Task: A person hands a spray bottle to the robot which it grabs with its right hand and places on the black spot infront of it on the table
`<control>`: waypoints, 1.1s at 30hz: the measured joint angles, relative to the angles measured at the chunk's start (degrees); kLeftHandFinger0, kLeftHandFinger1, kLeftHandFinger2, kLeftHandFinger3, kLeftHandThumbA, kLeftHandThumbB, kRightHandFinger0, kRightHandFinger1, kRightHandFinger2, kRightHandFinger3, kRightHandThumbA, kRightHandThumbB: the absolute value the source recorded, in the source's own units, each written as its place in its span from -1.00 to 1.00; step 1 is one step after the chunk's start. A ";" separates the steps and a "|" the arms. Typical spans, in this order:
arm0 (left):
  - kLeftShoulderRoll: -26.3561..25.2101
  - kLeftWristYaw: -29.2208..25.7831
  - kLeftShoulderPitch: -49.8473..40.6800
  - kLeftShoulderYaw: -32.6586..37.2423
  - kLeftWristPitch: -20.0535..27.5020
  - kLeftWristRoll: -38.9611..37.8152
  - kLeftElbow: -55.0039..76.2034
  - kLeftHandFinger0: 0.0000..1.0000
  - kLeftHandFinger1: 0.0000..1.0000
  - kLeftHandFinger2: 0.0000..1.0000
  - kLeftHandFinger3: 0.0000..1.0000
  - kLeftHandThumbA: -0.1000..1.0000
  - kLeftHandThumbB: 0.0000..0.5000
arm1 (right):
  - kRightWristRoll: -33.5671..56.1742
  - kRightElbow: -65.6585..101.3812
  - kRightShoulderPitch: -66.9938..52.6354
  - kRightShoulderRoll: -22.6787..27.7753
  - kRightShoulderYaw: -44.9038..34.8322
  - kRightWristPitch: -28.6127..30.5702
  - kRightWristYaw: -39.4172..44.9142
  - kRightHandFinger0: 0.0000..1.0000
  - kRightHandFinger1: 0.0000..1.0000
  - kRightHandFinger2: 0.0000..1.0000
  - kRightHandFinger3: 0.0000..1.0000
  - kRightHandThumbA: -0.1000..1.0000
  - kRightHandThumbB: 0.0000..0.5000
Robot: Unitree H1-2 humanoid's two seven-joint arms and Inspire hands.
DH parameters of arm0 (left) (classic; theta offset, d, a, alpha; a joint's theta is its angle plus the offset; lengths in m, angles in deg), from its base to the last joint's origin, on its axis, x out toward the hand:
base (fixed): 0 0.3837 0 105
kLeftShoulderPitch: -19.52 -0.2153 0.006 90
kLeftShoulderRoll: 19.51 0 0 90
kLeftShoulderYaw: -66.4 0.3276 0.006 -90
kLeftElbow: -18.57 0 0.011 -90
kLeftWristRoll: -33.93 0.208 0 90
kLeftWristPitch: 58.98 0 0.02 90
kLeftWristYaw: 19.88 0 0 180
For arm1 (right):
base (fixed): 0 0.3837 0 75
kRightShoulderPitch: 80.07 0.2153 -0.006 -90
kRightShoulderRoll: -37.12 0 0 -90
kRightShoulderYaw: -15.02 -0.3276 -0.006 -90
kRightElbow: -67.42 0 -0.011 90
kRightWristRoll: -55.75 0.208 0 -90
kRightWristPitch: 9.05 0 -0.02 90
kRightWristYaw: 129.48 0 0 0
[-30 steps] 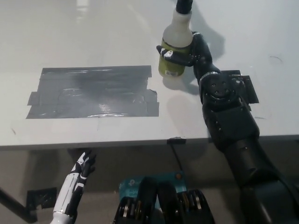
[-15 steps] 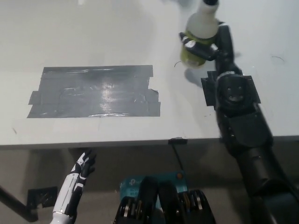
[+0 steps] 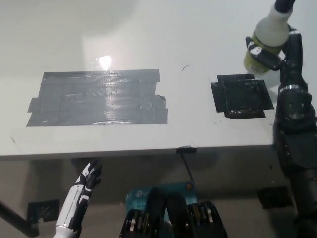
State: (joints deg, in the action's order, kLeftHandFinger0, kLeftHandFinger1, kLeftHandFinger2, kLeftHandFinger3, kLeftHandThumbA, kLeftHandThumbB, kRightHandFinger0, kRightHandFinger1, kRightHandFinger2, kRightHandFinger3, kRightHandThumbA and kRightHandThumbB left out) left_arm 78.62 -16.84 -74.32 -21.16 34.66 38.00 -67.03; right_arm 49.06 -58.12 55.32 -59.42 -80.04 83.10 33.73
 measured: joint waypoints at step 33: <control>0.11 -0.01 0.06 -0.12 0.12 0.19 -0.11 1.00 1.00 1.00 1.00 1.00 -0.96 | -1.49 -8.10 -1.58 -5.24 0.88 5.94 -3.02 -1.00 -0.86 -0.48 -0.76 0.43 0.59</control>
State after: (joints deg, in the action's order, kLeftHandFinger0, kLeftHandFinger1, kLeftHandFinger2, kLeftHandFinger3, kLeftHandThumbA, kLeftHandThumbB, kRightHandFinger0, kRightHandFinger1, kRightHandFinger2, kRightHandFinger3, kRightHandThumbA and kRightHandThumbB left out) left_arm 78.73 -16.85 -74.26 -21.28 34.78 38.19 -67.15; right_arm 47.57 -66.22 53.74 -64.66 -79.16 89.04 30.70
